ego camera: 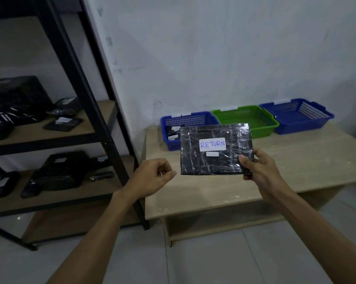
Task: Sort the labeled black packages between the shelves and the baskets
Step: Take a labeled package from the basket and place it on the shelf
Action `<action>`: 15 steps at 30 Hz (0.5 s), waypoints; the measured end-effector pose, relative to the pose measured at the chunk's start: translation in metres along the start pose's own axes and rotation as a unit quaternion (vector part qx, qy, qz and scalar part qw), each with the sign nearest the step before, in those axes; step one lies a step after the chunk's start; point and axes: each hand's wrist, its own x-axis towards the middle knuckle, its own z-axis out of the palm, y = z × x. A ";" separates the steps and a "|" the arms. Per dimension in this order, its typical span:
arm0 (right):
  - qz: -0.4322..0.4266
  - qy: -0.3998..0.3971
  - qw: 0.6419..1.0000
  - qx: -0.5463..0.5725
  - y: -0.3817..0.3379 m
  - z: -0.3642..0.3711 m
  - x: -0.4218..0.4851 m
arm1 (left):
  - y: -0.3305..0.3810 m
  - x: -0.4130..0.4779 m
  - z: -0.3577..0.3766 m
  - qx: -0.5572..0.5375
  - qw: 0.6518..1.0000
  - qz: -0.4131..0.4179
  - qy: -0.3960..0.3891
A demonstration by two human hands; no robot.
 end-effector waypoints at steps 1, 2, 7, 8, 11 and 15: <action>0.006 0.003 1.000 -0.001 0.005 -0.003 0.016 | -0.004 0.011 0.006 0.000 1.000 -0.004 -0.002; 0.011 0.007 1.000 -0.002 0.011 -0.005 0.034 | -0.009 0.022 0.013 0.002 1.000 -0.008 -0.002; 0.046 0.032 0.998 -0.025 0.049 -0.010 0.118 | -0.049 0.089 0.044 -0.008 0.999 -0.039 0.000; 0.059 0.038 0.997 -0.030 0.056 -0.010 0.132 | -0.056 0.103 0.051 -0.012 0.999 -0.044 -0.001; 0.085 0.040 0.995 -0.038 0.069 -0.012 0.169 | -0.065 0.145 0.064 -0.015 0.998 -0.057 -0.010; 0.103 0.048 0.992 -0.060 0.074 -0.014 0.226 | -0.071 0.203 0.074 -0.021 0.997 -0.068 -0.011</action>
